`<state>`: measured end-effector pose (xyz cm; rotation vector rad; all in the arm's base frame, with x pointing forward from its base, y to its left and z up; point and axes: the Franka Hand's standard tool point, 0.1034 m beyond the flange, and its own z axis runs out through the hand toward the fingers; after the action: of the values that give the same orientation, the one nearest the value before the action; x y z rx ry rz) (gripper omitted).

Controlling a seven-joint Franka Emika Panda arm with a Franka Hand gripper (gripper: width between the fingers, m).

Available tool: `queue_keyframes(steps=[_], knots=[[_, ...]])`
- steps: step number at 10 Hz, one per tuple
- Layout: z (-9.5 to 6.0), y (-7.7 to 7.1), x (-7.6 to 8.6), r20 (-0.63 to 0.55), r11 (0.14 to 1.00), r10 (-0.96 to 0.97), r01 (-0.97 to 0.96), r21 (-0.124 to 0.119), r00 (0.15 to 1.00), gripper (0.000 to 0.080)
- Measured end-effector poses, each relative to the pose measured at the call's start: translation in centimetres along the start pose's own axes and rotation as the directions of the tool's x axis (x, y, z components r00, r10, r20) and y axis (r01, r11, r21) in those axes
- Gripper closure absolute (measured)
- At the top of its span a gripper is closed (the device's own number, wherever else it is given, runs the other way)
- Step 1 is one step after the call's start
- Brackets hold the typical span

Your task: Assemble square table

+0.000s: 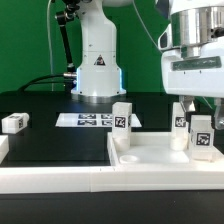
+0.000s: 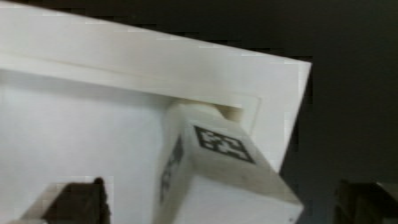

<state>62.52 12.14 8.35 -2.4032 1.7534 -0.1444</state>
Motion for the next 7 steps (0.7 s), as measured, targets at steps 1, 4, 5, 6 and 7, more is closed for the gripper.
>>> queue_keyframes(steps=[1,4,5,6,7], knots=[[0.01,0.01,0.03,0.0,0.997,-0.073,0.073,0.0,0.997,0.0152],[0.07,0.09,-0.06,-0.013,0.937,-0.35,0.35,-0.018,0.937,0.015],[0.06,0.05,-0.06,-0.02,0.896,-0.443,0.442,-0.03,0.896,0.015],[0.02,0.01,0.02,-0.023,0.814,-0.58,0.579,-0.043,0.814,0.015],[-0.02,-0.02,-0.03,-0.018,0.749,-0.662,0.661,-0.053,0.749,0.015]])
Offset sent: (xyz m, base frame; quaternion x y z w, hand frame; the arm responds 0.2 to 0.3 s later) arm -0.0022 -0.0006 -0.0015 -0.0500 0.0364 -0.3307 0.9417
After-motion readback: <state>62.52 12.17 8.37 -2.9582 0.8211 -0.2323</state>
